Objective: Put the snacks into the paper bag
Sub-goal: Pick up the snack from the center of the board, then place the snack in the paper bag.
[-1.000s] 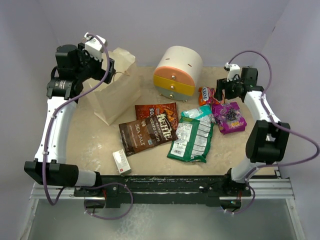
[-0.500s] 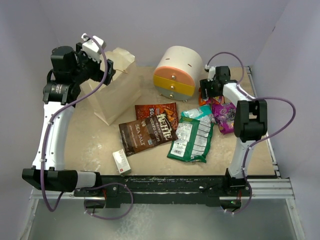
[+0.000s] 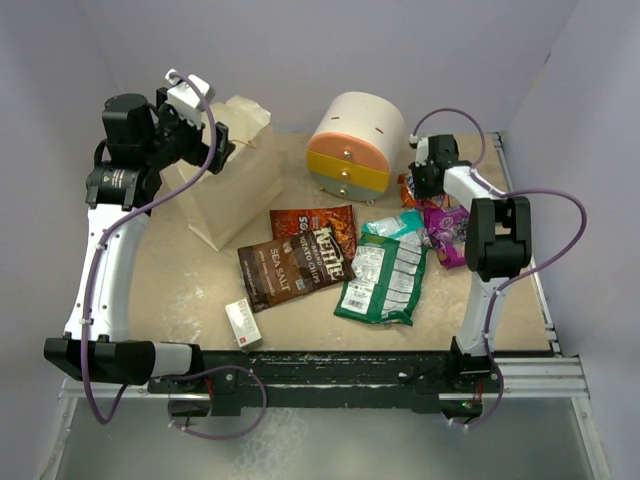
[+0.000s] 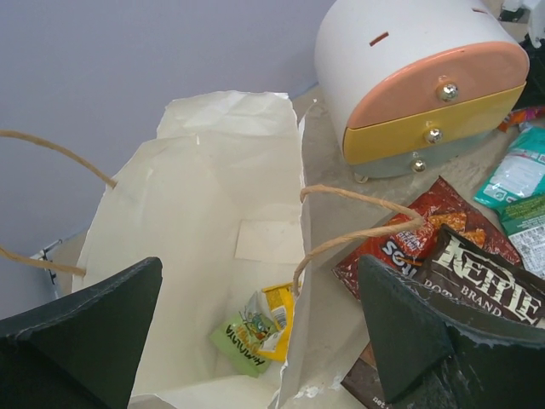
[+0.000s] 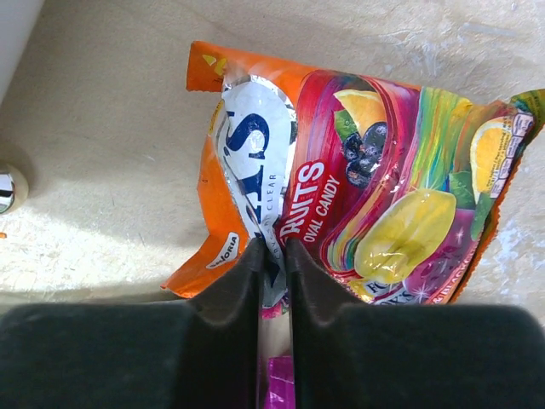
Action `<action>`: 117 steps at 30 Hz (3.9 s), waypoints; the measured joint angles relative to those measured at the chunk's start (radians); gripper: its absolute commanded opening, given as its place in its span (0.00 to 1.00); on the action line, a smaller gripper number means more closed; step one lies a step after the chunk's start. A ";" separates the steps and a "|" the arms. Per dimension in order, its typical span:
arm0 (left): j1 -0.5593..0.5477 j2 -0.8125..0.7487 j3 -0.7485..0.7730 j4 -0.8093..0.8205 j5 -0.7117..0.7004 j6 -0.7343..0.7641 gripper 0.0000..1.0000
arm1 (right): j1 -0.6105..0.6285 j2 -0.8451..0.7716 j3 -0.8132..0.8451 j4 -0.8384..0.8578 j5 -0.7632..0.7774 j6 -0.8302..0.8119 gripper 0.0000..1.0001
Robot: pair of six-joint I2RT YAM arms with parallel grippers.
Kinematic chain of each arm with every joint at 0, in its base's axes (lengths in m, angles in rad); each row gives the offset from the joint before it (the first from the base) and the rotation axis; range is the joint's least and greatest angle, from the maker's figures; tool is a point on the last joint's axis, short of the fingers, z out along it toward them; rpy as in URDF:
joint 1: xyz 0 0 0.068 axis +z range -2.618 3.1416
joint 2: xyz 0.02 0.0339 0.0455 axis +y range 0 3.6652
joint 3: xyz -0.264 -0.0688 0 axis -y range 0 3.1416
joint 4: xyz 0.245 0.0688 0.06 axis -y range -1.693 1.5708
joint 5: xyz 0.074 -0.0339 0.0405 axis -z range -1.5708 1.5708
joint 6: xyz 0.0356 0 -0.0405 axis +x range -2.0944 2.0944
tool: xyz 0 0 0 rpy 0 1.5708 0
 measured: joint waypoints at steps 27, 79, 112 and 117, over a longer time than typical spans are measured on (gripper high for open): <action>-0.241 0.047 0.063 -0.108 0.187 0.089 0.92 | -0.132 -0.421 0.010 -0.208 -0.332 -0.068 0.00; -0.784 0.482 0.132 -0.080 0.138 0.612 0.38 | 0.019 -0.666 -0.146 -0.604 -1.030 -0.432 0.00; -0.505 0.198 0.264 -0.228 -0.105 0.443 0.00 | -0.074 -0.919 -0.251 -0.212 -0.573 -0.199 0.47; -0.477 0.163 0.314 -0.163 -0.155 0.336 0.00 | -0.113 -0.914 -0.377 -0.157 -0.547 -0.201 0.47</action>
